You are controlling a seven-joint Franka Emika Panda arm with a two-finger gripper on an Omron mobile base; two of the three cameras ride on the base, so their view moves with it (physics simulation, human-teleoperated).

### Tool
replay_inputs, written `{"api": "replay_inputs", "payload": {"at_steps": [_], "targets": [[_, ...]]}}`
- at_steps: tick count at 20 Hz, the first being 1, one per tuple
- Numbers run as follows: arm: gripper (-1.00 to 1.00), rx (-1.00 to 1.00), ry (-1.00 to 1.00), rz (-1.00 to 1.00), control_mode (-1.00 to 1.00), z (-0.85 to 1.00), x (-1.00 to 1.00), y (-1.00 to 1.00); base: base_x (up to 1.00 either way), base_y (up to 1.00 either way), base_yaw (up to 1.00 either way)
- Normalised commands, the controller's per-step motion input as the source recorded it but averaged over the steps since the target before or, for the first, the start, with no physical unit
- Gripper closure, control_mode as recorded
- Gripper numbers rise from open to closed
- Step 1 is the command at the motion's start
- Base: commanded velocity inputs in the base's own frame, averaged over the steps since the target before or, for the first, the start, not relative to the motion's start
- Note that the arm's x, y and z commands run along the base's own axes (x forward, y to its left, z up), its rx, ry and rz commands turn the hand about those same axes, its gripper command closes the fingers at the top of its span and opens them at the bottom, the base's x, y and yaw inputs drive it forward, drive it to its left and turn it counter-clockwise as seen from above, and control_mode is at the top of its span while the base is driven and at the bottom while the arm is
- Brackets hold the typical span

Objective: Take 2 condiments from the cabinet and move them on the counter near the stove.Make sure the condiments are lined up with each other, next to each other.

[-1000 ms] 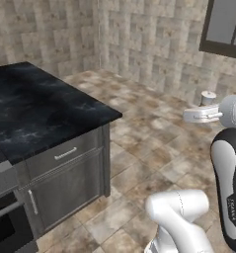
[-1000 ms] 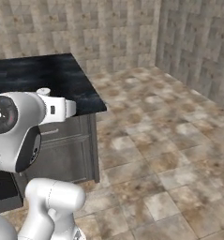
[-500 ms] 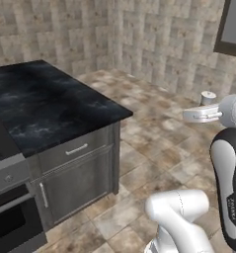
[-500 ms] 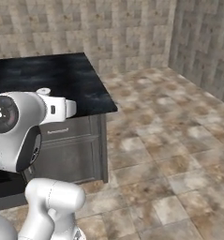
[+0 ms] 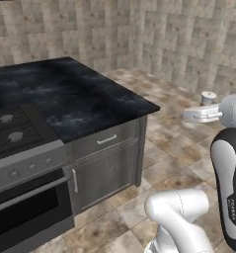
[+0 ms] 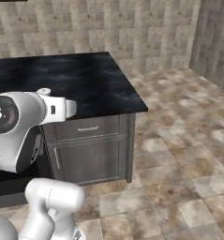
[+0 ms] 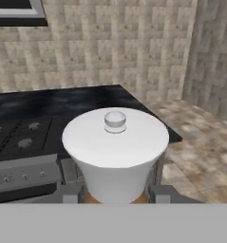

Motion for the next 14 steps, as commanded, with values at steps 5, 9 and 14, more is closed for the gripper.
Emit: {"api": "replay_inputs", "payload": {"at_steps": [5, 9, 14], "targets": [[1.0, 0.0, 0.0, 0.0, 1.0, 0.0, 0.0, 0.0, 0.0, 0.58, 0.27], [1.0, 0.0, 0.0, 0.0, 1.0, 0.0, 0.0, 0.0, 0.08, 0.48, 0.27], [1.0, 0.0, 0.0, 0.0, 1.0, 0.0, 0.0, 0.0, 0.16, 0.49, 0.27]]}}
